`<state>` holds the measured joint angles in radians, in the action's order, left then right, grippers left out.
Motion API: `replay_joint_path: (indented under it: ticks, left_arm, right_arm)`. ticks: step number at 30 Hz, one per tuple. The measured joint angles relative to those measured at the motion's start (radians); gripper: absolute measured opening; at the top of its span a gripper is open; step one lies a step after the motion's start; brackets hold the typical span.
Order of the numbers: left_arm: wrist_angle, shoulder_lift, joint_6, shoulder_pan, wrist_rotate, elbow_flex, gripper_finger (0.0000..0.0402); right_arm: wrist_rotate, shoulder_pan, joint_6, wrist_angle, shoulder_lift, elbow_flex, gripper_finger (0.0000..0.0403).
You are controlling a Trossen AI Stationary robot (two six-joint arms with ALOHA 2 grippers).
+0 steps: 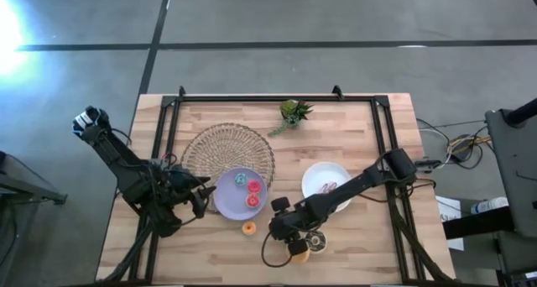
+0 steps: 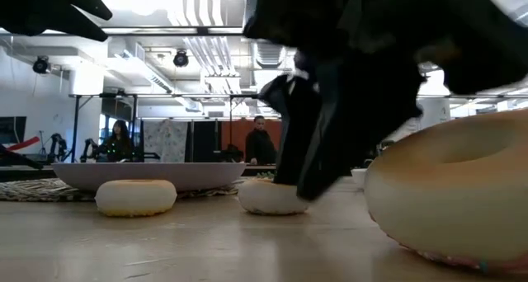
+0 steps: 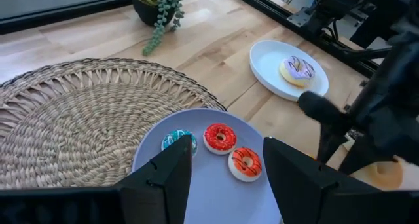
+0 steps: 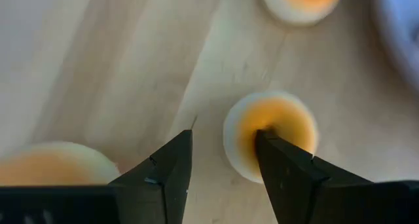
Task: Pick & Place donuts
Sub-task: Put the small white donut on the purple plate
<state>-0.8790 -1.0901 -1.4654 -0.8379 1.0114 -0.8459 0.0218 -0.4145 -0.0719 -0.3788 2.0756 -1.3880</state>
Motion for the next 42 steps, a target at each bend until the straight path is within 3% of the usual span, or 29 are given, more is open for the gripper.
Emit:
replay_joint_path:
  ticks: [9, 18, 21, 26, 28, 31, 37, 42]
  left_arm:
    - [0.0, 0.0, 0.0, 0.0, 0.0, 0.001, 0.0163]
    - [0.0, 0.0, 0.001, 0.0, 0.003, 0.001, 0.0163]
    - [0.001, 0.0, -0.003, -0.001, 0.003, 0.001, 0.0163]
    - [0.014, 0.0, -0.002, -0.001, 0.004, 0.001, 0.0163]
    - [0.038, 0.0, 0.017, -0.001, 0.007, 0.001, 0.0163]
    - [0.102, -0.014, 0.088, -0.001, 0.018, 0.001, 0.0163]
    - [0.221, -0.09, 0.202, 0.004, 0.106, -0.008, 0.0161]
    - [0.235, -0.204, 0.343, 0.059, 0.222, -0.07, 0.015]
  right_arm:
    - [0.022, 0.008, -0.011, -0.032, 0.043, -0.056, 0.0146]
    - [0.071, 0.073, -0.106, -0.063, 0.044, -0.062, 0.0037]
    - [0.013, 0.091, -0.156, -0.077, 0.033, -0.061, 0.0014]
    - [-0.186, 0.119, -0.273, -0.082, -0.05, -0.058, 0.001]
    - [-0.214, 0.134, -0.364, -0.052, -0.102, -0.054, 0.0009]
    - [-0.163, 0.179, -0.537, 0.061, -0.188, -0.007, 0.0009]
    - [0.13, 0.278, -1.029, 0.472, -0.364, 0.191, 0.0009]
    - [0.185, 0.302, -1.305, 0.832, -0.381, 0.339, 0.0009]
